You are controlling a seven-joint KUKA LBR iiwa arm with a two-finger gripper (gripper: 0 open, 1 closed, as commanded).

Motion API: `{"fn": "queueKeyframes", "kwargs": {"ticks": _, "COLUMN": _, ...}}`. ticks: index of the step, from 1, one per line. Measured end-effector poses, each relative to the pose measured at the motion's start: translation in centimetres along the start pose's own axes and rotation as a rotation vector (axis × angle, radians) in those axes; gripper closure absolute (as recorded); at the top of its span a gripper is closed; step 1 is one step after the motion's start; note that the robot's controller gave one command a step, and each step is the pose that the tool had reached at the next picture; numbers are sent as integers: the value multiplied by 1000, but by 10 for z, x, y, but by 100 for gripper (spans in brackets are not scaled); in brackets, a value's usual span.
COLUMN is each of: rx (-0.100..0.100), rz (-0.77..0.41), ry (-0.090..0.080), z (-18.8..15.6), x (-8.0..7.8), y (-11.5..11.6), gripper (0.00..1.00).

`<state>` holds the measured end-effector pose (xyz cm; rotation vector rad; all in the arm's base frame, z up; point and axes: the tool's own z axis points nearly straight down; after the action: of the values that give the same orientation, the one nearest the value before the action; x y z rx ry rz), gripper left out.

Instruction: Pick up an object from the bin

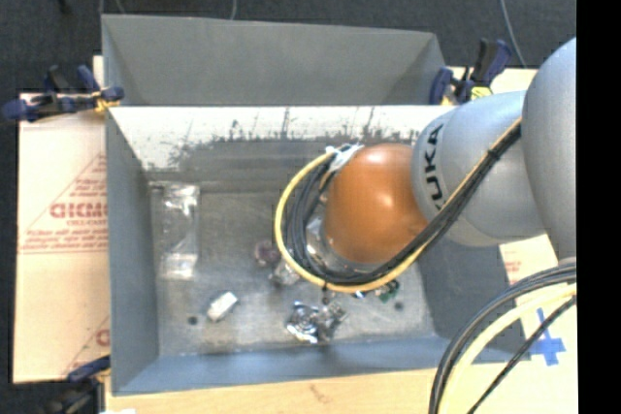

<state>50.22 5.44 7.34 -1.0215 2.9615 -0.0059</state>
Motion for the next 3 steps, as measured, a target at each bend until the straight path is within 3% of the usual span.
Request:
{"fn": "queueKeyframes", "kwargs": {"ticks": 1, "rx": 1, "rz": 4, "ry": -8, "z": -2, "x": -3, "y": 0, "gripper": 100}}
{"fn": "queueKeyframes", "kwargs": {"ticks": 2, "rx": -3, "rz": 5, "ry": 0, "z": 1, "x": 0, "y": 2, "gripper": 0}}
{"fn": "queueKeyframes", "kwargs": {"ticks": 3, "rx": -3, "rz": -383, "ry": 1, "z": 0, "x": -39, "y": 27, "gripper": 0}}
